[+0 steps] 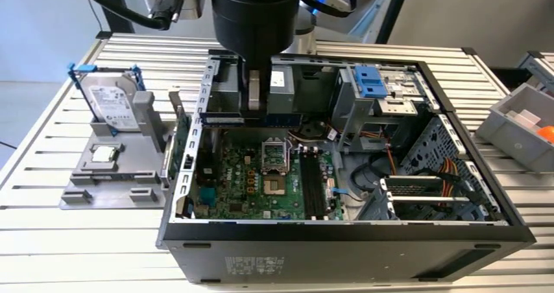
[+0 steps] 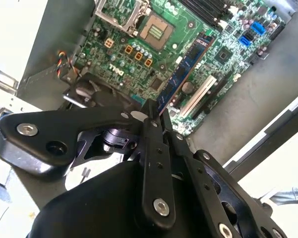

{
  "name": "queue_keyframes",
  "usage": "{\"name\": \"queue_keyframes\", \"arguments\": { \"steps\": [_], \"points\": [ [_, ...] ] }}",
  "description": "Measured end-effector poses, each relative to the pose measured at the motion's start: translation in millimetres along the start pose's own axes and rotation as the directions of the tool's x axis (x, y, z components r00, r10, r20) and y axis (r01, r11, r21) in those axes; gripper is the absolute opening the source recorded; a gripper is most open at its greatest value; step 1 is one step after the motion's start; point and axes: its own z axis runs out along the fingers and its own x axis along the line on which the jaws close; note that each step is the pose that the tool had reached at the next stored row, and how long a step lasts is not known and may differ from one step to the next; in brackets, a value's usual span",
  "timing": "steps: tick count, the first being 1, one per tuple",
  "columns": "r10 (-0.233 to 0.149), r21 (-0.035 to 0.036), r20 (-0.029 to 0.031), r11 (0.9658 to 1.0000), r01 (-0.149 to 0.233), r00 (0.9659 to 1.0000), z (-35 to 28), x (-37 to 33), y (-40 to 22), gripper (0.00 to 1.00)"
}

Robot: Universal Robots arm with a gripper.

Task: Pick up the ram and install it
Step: 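Pick up the ram and move it above insertion slot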

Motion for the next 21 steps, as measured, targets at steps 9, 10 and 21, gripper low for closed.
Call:
{"name": "queue_keyframes", "arguments": {
  "steps": [9, 10, 21],
  "points": [
    [0.000, 0.0001, 0.0001, 1.0000, 0.000, 1.0000, 0.0, 0.0, -16.1, 0.00],
    [0.000, 0.0000, 0.0000, 1.0000, 0.000, 1.0000, 0.0, 0.0, -17.8, 0.00],
    [0.000, 0.0001, 0.0002, 1.0000, 0.000, 1.0000, 0.0, 0.1, -35.9, 0.00]
  ]
}}
